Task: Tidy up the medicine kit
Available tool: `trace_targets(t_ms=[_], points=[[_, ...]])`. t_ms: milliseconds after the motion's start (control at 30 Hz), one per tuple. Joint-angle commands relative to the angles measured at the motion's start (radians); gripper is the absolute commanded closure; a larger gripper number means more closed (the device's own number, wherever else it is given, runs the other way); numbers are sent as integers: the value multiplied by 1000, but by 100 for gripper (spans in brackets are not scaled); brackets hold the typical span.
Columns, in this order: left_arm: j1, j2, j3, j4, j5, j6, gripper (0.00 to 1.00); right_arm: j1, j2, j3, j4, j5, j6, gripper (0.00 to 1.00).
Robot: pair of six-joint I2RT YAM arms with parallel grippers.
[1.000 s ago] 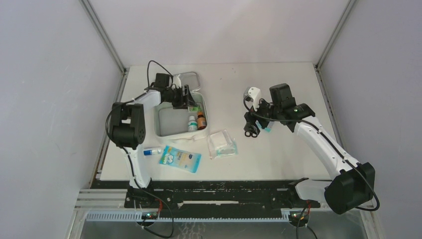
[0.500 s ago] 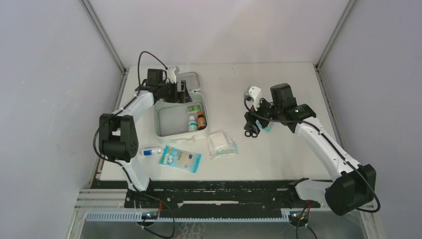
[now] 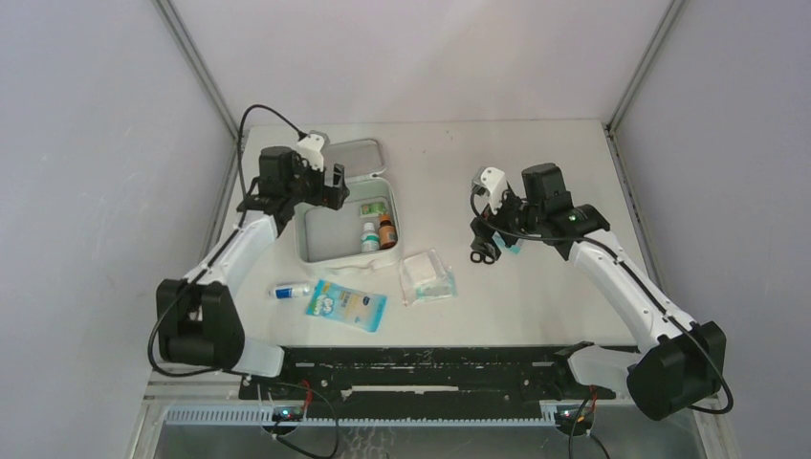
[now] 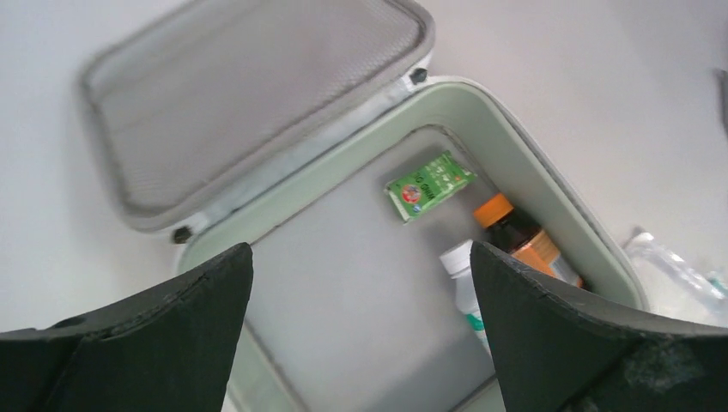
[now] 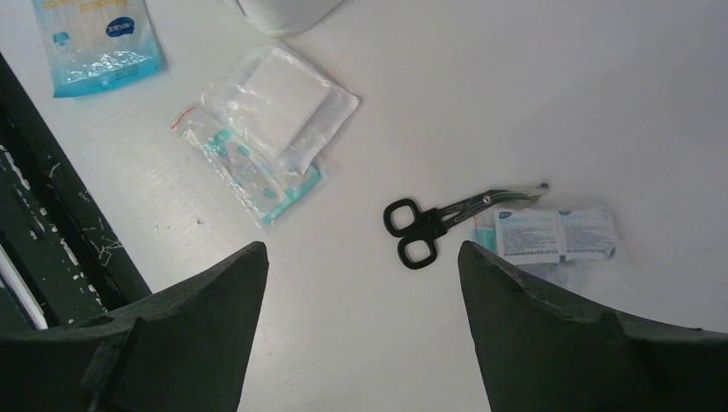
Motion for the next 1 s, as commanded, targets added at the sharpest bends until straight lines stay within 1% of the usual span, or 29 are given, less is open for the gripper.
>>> trace_targets(t_ms=[0,100,133,200,333,433,500,600,667,733,833,967], points=[[4,-146,-82,107,-107,117,0,-8,-47,-10,42,62,2,18],[4,-231,-140,117,-142,190,0,-12,-69,-26,47,115,-1,16],[4,-258,-157,116,-156,215,0,-12,-77,-29,49,142,-1,13],[4,-307,-185,95,-181,264,0,-13,-92,-32,48,191,-3,1],[5,-388,-187,22,-268,284,0,-15,-114,-44,52,279,-12,0],[8,-445,-189,-29,-287,269,0,-18,-140,-80,97,329,4,0],[7,-479,-191,-80,-226,293,0,-22,-159,-103,126,366,31,0],[8,-498,-176,-228,-37,392,0,-37,-174,-107,101,375,48,0],[5,-498,-174,-336,76,468,0,-54,-177,-108,64,342,43,0],[4,-490,-178,-402,153,537,0,-71,-184,-118,23,282,25,0],[-7,-467,-186,-475,212,638,0,-78,-209,-158,-3,207,5,0],[-46,-422,-194,-512,162,737,1,-84,-232,-215,-4,182,-41,2]])
